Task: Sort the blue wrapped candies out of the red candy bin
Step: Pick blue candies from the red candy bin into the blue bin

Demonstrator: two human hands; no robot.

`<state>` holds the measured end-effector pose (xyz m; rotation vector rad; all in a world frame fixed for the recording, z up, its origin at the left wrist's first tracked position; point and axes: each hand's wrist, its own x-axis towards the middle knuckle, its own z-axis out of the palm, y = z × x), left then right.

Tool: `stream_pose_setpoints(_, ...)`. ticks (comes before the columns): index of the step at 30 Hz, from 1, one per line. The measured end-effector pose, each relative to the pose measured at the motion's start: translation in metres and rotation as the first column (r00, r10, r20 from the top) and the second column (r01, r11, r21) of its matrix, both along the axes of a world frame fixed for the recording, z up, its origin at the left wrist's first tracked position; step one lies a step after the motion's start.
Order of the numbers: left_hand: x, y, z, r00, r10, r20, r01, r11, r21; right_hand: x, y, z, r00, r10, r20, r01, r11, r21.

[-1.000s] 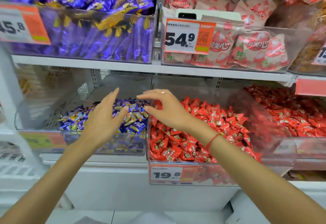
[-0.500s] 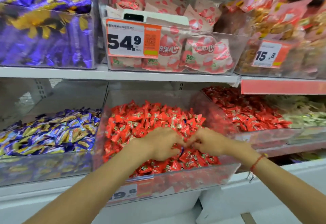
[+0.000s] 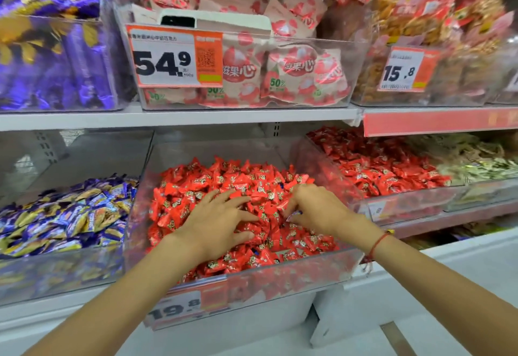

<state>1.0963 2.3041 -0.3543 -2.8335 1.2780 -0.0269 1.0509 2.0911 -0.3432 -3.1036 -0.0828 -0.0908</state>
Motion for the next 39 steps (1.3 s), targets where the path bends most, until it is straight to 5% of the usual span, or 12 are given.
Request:
stream_pose_setpoints(3,-0.008,-0.003,0.0,0.999,0.02,0.042,-0.015,0.993,-0.12,-0.011,-0.012,0.014,0.996,-0.032,0.083,0.008,0.962,0.273)
stream_pose_setpoints(5,-0.016,-0.007,0.004,0.999,0.035,-0.014,-0.038,0.941,-0.337,-0.02,-0.007,0.024,0.997,-0.06,0.051,0.009,0.728,0.686)
stream_pose_setpoints(8,-0.028,-0.015,0.013,0.94,-0.081,-0.333,-0.189,0.688,-0.701,-0.025,0.006,0.031,0.996,-0.055,-0.071,0.084,0.295,0.952)
stream_pose_setpoints(11,-0.034,-0.01,0.017,0.884,-0.141,-0.446,-0.35,0.432,-0.831,-0.023,0.018,0.031,0.992,0.04,-0.121,0.114,0.146,0.983)
stream_pose_setpoints(13,-0.034,0.002,0.018,0.914,-0.075,-0.398,-0.348,0.357,-0.867,-0.021,0.02,0.027,0.989,0.093,-0.118,0.098,0.197,0.975)
stream_pose_setpoints(17,-0.032,0.027,0.014,0.921,0.008,-0.39,-0.362,0.391,-0.846,-0.01,0.024,0.011,0.965,0.258,-0.047,-0.113,0.57,0.814)
stream_pose_setpoints(21,-0.028,0.036,0.001,0.902,0.08,-0.423,-0.403,0.503,-0.764,0.006,0.037,-0.01,0.868,0.479,-0.134,-0.406,0.839,0.363)
stream_pose_setpoints(31,-0.025,0.04,-0.007,0.902,0.1,-0.421,-0.408,0.52,-0.751,0.01,-0.01,0.005,0.916,0.386,-0.108,-0.399,0.904,-0.155)
stream_pose_setpoints(35,-0.024,0.04,-0.007,0.901,0.084,-0.426,-0.405,0.516,-0.755,0.007,-0.016,0.015,0.935,0.343,-0.094,-0.348,0.937,-0.04)
stream_pose_setpoints(39,-0.024,0.036,-0.006,0.901,0.08,-0.427,-0.405,0.511,-0.758,0.001,0.02,0.013,0.877,0.44,-0.196,-0.391,0.888,0.244)
